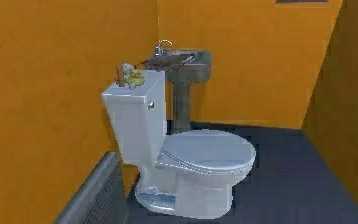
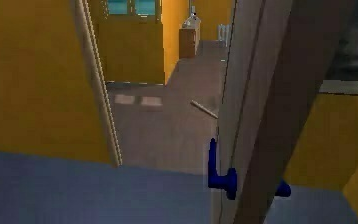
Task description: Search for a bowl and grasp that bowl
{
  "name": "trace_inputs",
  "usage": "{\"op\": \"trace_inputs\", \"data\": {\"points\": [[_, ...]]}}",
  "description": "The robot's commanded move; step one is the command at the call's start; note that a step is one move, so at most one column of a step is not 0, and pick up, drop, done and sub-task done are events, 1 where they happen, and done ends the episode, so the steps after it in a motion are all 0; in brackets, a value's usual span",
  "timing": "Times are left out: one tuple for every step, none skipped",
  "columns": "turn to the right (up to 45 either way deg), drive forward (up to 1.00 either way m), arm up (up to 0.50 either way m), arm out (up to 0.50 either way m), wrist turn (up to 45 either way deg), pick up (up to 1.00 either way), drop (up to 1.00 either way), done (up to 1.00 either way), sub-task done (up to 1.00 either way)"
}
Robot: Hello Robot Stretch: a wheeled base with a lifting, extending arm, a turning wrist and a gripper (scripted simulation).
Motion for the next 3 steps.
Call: {"op": "trace_inputs", "data": {"points": [[45.0,0.00,0.00,0.00,0.0,0.00,0.00,0.00,0.00],[9.0,0.00,0.00,0.00,0.0,0.00,0.00,0.00,0.00],[0.0,0.40,0.00,0.00,0.0,0.00,0.00,0.00,0.00]]}}
